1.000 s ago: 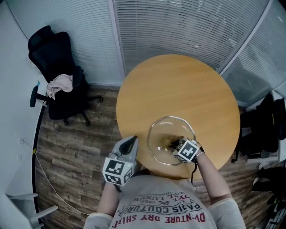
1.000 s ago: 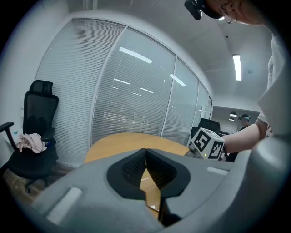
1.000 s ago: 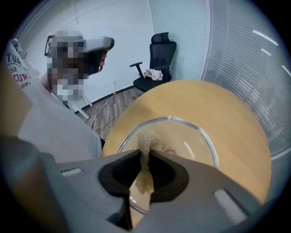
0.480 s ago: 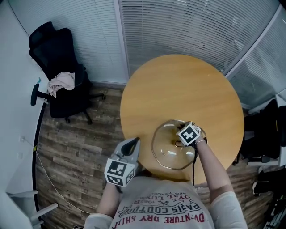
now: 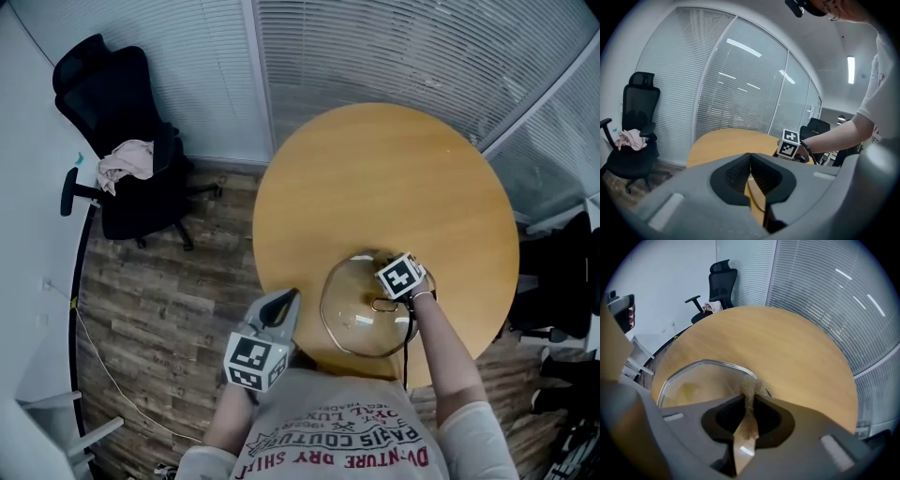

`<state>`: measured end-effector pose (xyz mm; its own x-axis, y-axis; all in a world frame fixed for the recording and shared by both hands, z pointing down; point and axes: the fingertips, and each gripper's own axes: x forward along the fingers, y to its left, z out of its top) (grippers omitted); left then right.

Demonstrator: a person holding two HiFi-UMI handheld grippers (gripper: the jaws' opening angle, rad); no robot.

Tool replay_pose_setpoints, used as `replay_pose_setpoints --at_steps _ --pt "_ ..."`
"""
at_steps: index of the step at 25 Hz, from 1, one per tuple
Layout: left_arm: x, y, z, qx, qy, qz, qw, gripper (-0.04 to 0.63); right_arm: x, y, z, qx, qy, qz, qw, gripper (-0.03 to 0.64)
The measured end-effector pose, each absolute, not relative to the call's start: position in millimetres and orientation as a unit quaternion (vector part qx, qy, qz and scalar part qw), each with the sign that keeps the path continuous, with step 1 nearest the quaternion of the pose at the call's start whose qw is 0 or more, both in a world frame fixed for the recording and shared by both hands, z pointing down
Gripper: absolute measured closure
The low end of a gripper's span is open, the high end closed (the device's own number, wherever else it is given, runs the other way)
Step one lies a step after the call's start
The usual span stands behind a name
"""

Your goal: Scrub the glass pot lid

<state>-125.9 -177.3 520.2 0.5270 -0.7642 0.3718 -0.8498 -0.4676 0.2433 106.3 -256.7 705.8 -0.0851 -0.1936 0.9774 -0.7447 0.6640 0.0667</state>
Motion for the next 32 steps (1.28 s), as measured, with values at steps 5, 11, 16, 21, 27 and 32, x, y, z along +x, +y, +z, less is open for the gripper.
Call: replay_pose_setpoints --at_steps 5,11,16,21,27,32 --pt "-124 -181 523 0.849 -0.475 0.107 0.205 0.588 82 -275 699 0.315 -0.732 0.156 0.584 0.56" --pt "-130 -179 525 0.844 -0.482 0.108 0.209 0.588 58 -272 699 0.285 -0.744 0.141 0.588 0.559" --pt "-134 -176 528 0.84 -0.486 0.113 0.212 0.588 39 -268 697 0.264 -0.751 0.128 0.592 0.558" --pt "-138 -170 527 0.836 -0.493 0.115 0.212 0.588 24 -259 697 0.244 -0.756 0.116 0.596 0.558" --pt "-148 -159 527 0.83 -0.503 0.114 0.21 0.588 2 -243 700 0.218 -0.762 0.086 0.604 0.558" --pt "-155 -146 525 0.827 -0.512 0.11 0.206 0.588 -12 -227 700 0.2 -0.765 0.069 0.608 0.558"
